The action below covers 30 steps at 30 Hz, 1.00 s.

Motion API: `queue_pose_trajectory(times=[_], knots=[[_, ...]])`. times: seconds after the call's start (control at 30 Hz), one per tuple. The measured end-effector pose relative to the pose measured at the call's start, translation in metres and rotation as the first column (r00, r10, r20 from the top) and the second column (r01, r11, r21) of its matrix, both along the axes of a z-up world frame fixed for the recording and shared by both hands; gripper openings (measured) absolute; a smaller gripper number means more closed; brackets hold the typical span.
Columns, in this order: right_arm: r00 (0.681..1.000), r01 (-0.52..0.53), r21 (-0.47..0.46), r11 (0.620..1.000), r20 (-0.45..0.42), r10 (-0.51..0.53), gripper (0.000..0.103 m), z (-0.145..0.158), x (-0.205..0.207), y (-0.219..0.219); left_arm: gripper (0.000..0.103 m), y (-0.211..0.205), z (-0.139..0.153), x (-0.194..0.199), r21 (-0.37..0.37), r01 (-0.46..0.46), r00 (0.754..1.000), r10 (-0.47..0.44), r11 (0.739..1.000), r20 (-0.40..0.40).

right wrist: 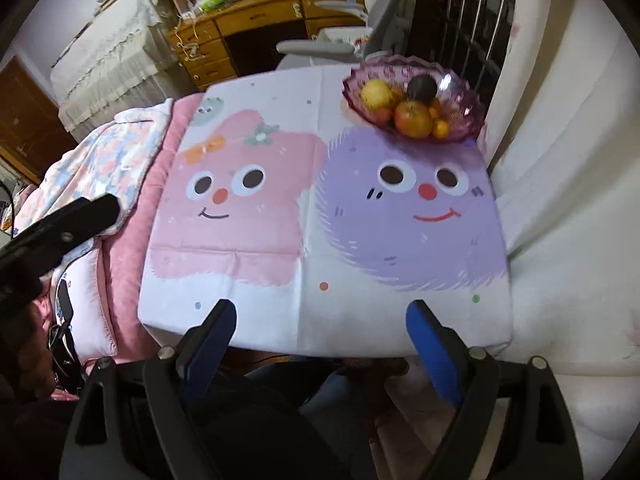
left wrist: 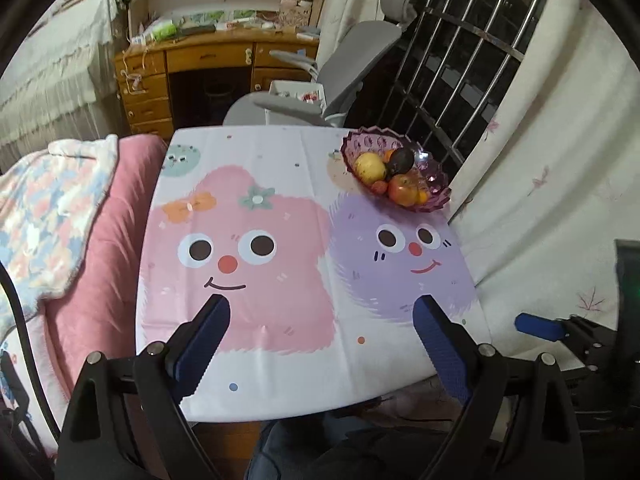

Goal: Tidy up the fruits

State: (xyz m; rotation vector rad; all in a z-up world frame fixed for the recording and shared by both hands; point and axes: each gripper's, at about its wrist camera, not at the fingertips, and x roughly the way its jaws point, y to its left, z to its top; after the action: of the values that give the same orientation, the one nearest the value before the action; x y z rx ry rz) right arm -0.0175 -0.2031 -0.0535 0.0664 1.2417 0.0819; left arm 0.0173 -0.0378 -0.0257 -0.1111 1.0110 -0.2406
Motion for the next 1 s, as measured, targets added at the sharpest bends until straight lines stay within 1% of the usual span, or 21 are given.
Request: queue_pose_trajectory(times=[0.1, 0.17, 0.23, 0.33, 0.37, 0.43, 0.5, 0.53, 0.57, 0.7, 1.0], knots=[[0.999, 0.000, 0.021, 1.000, 0.050, -0.001, 0.088, 0.025, -0.010, -0.006, 0.097, -0.014, 0.013, -0.013, 0.029, -0.022, 0.999, 0.022, 0.999, 0.028], [0.996, -0.006, 0.002, 1.000, 0.085, 0.006, 0.090, 0.033, -0.015, -0.008, 0.098, -0.022, 0.020, -0.023, 0.053, -0.052, 0.998, 0.049, 0.997, 0.048], [0.995, 0.000, -0.021, 1.000, 0.097, 0.002, 0.093, 0.035, -0.020, -0.009, 0.099, -0.027, 0.024, -0.031, 0.057, -0.067, 0.996, 0.064, 0.996, 0.059], [0.993, 0.021, -0.009, 1.000, 0.114, -0.020, 0.093, 0.034, -0.026, -0.013, 0.100, -0.029, 0.026, -0.038, 0.074, -0.094, 0.994, 0.089, 0.993, 0.068], [0.992, 0.025, -0.006, 1.000, 0.121, -0.024, 0.093, 0.033, -0.028, -0.013, 0.102, -0.028, 0.025, -0.040, 0.078, -0.112, 0.992, 0.107, 0.991, 0.067], [0.991, 0.021, 0.003, 1.000, 0.133, -0.021, 0.094, 0.032, -0.032, -0.013, 0.102, -0.026, 0.021, -0.042, 0.078, -0.144, 0.989, 0.140, 0.986, 0.053], [0.989, 0.022, 0.007, 1.000, 0.145, -0.023, 0.097, 0.032, -0.036, -0.015, 0.102, -0.026, 0.015, -0.044, 0.082, -0.153, 0.988, 0.151, 0.985, 0.033], [0.988, 0.026, 0.006, 1.000, 0.149, -0.027, 0.101, 0.031, -0.038, -0.015, 0.102, -0.027, 0.012, -0.045, 0.088, -0.155, 0.988, 0.153, 0.984, 0.026], [0.989, 0.030, 0.003, 1.000, 0.148, -0.030, 0.103, 0.030, -0.039, -0.016, 0.102, -0.028, 0.012, -0.046, 0.089, -0.155, 0.988, 0.153, 0.984, 0.027], [0.991, 0.043, -0.011, 0.999, 0.128, -0.041, 0.103, 0.025, -0.041, -0.018, 0.102, -0.029, 0.012, -0.049, 0.095, -0.161, 0.987, 0.158, 0.982, 0.037], [0.994, 0.037, -0.012, 0.999, 0.105, -0.036, 0.103, 0.020, -0.041, -0.015, 0.102, -0.030, 0.003, -0.044, 0.132, -0.157, 0.987, 0.159, 0.979, -0.006]])
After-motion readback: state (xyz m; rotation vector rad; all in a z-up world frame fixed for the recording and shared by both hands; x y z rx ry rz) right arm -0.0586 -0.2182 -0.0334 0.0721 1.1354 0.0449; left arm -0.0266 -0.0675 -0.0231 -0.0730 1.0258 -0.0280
